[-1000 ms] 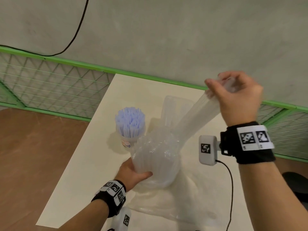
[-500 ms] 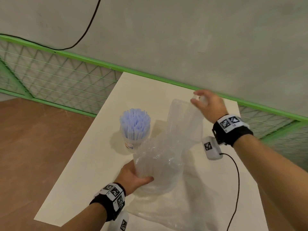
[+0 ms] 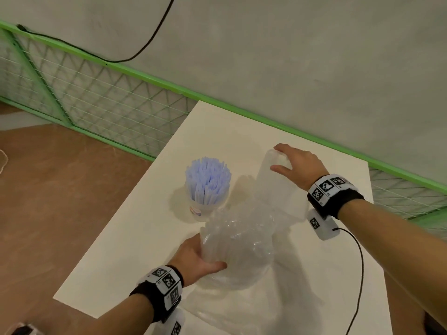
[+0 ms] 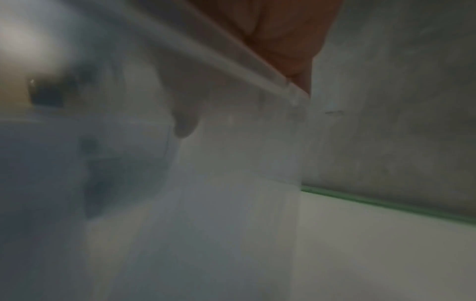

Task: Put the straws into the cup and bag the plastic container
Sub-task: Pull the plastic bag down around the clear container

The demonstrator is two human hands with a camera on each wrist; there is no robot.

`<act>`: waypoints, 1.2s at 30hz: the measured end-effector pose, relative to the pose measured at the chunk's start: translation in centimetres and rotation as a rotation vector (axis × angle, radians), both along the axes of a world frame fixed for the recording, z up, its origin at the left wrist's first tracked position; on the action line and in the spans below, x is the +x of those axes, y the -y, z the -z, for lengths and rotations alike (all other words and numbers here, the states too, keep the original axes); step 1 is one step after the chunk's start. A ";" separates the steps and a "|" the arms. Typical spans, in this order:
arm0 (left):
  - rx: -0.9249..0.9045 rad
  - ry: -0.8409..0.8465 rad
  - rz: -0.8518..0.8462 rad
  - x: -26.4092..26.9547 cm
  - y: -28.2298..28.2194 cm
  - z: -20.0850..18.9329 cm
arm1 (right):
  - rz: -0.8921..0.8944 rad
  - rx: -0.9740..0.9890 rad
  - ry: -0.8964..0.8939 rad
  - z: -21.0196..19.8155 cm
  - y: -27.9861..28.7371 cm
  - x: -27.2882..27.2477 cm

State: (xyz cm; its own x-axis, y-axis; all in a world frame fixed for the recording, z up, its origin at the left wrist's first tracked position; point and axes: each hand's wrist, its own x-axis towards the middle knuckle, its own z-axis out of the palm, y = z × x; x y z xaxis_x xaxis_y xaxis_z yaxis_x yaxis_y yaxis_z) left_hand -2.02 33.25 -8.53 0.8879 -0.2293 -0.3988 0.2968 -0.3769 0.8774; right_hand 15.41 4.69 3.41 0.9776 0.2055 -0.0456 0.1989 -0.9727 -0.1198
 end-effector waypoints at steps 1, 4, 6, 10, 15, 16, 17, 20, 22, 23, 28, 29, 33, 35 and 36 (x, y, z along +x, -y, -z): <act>0.004 -0.001 0.001 0.0 0.0 0.0 | -0.010 -0.058 0.020 0.0 0.0 0.3; 0.004 -0.004 -0.009 0.1 0.1 -0.2 | -0.031 -0.141 0.031 0.1 0.0 0.7; 0.012 0.001 -0.003 0.1 0.2 -0.2 | -0.048 -0.166 -0.011 0.1 0.1 0.7; 0.038 0.006 0.003 0.0 0.3 -0.1 | -0.083 -0.216 -0.069 0.3 -0.2 1.1; 0.038 0.009 -0.002 -0.1 0.4 0.0 | 0.034 -0.056 -0.048 1.2 0.0 1.8; 0.036 0.008 -0.005 -0.1 0.4 0.0 | 0.066 -0.013 -0.046 1.3 0.1 1.8; 0.036 0.007 -0.005 -0.1 0.4 0.0 | 0.096 0.035 -0.043 1.4 0.1 1.8; 0.044 0.011 -0.007 -0.2 0.4 0.2 | 0.124 0.148 -0.078 1.4 0.4 2.0; 0.053 0.015 -0.006 -0.2 0.4 0.1 | 0.098 0.174 -0.163 0.9 0.1 2.1; 0.057 0.018 -0.004 -0.1 0.4 0.1 | 0.090 0.160 -0.196 0.6 -0.1 2.1; 0.076 0.047 0.015 -0.1 0.4 -0.1 | 0.116 0.001 -0.110 1.2 -1.4 2.4; 0.078 0.048 0.017 -0.2 0.4 -0.1 | 0.140 0.014 -0.095 1.5 -1.5 2.4; 0.080 0.053 0.009 -0.1 0.4 0.0 | 0.150 0.130 -0.065 1.8 -1.3 2.5; 0.087 0.061 0.014 -0.1 0.4 0.1 | 0.081 0.238 -0.049 1.5 -0.6 2.7; 0.089 0.064 0.019 -0.1 0.4 0.1 | 0.032 0.264 -0.070 1.4 -0.4 2.8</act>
State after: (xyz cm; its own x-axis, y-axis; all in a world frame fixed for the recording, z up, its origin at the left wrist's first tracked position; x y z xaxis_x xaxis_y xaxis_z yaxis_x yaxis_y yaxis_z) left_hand -2.15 32.82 -8.62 0.9082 -0.2125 -0.3606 0.2330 -0.4590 0.8574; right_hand 18.17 5.07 2.02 0.9801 0.1884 -0.0625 0.1509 -0.9115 -0.3827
